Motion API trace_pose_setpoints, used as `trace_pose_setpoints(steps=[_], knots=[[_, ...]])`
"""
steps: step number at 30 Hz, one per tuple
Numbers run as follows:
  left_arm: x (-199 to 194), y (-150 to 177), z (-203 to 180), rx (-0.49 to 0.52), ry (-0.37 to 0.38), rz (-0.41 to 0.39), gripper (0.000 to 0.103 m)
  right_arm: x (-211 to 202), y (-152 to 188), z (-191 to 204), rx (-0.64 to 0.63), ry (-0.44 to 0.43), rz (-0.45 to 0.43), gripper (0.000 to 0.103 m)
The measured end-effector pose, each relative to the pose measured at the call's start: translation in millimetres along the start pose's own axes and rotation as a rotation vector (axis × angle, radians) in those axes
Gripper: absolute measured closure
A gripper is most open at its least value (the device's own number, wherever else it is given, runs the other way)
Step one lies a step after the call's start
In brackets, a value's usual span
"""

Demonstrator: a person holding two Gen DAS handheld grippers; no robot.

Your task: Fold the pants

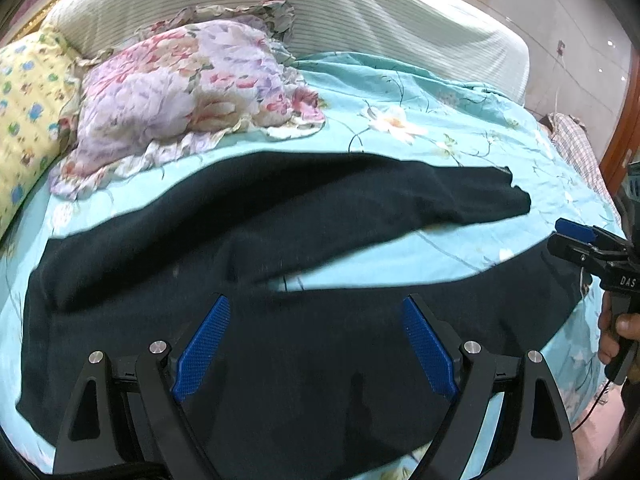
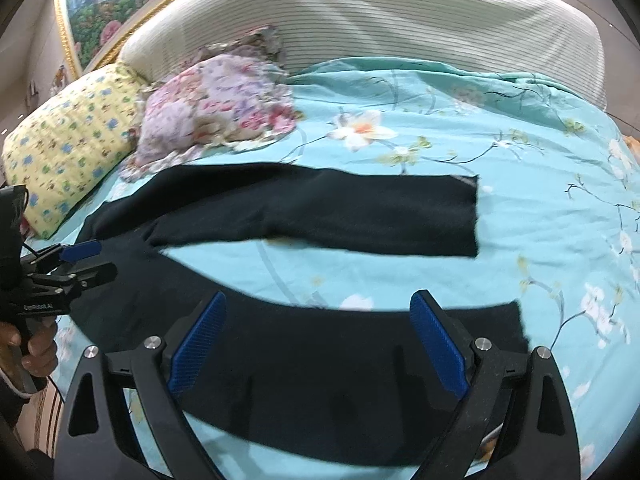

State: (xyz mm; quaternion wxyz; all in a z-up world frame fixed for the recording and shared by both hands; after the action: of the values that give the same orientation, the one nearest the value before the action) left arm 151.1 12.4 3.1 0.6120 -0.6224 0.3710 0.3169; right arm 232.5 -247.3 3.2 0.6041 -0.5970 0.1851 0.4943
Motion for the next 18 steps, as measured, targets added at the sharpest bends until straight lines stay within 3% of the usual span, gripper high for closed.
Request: trace_pose_setpoints(steps=[11,18], knots=[[32,-58,-12,0.102,-0.005,0.023,0.015,17,-51,-65,0.113,0.015,0.029,0.01],[66,-101,-13,0.149,0.035,0.067,0.015,37,-82,-103,0.197,-0.009,0.058,0.01]])
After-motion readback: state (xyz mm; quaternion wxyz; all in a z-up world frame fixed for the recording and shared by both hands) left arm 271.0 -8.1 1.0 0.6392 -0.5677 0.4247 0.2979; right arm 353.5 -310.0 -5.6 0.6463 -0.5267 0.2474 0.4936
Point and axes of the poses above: each gripper's, at about its wrist camera, not at the fingertips, and x roughly the way its jaws point, z to its left, y to its underside, the point moved 5 cm from there along x, roughly the way its jaws point, and after that the axes turned 9 degrees about z, right-handed, at the moved point
